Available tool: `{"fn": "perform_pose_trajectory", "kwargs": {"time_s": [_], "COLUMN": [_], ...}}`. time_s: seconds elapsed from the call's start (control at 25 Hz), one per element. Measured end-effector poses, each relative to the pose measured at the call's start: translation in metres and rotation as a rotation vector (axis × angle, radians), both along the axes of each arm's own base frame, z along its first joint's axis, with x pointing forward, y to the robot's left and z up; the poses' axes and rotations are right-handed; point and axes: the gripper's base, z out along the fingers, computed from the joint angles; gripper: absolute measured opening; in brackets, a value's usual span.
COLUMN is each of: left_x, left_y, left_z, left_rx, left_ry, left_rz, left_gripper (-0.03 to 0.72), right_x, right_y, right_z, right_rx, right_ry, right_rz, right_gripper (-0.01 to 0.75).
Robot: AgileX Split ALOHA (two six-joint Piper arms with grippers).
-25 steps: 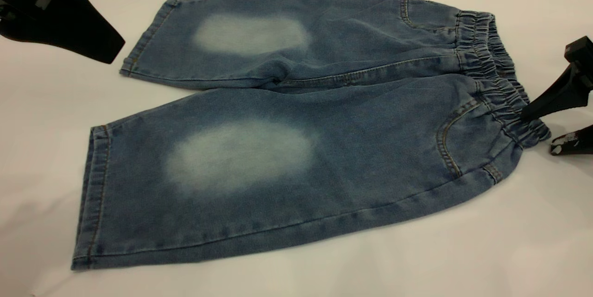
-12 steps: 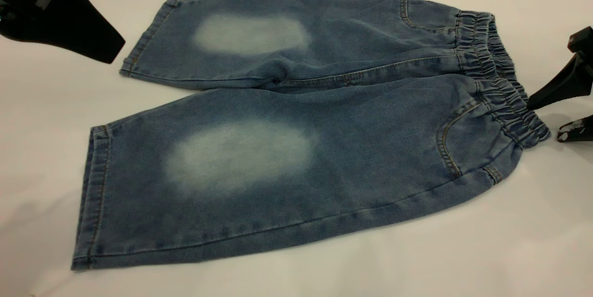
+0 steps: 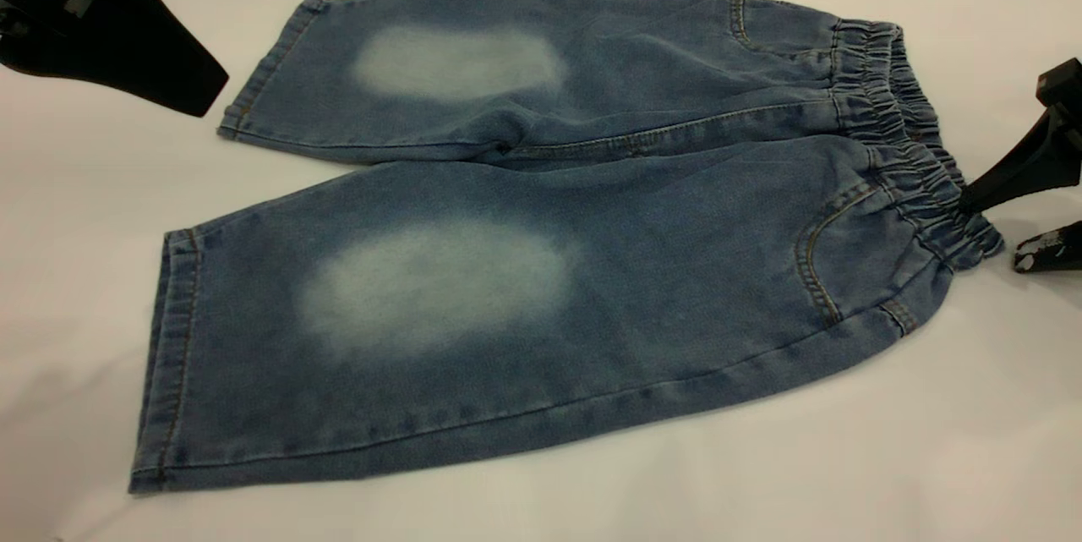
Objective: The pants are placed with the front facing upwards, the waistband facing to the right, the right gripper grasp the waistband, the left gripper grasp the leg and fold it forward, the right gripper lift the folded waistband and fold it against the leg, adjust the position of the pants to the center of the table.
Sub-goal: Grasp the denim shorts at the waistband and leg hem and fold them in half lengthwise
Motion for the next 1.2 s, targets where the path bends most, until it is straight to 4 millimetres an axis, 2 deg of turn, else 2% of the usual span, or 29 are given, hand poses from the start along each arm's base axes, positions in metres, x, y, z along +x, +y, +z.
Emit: {"fn": "perform_pose_trajectory", "kwargs": {"time_s": [0.52, 0.88, 1.2], "left_x": [-0.001, -0.001, -0.003], "left_y": [0.0, 0.0, -0.001], "left_z": [0.0, 0.0, -0.001], "left_rx": [-0.001, 0.0, -0.002], "left_ry": [0.007, 0.013, 0.026], "left_rz": [-0.003, -0.007, -0.014], "left_gripper": [0.43, 0.43, 0.43], "right_x": [-0.002, 0.0, 0.011], "right_y": [0.004, 0.021, 0.019], "right_z": [-0.002, -0.022, -0.022], "right_rx": [0.044, 0.312, 0.274], "right_ry": [0.019, 0.008, -0.118], "right_rz": [-0.002, 0.038, 0.021], "right_gripper": [0.421, 0.419, 0.419]}}
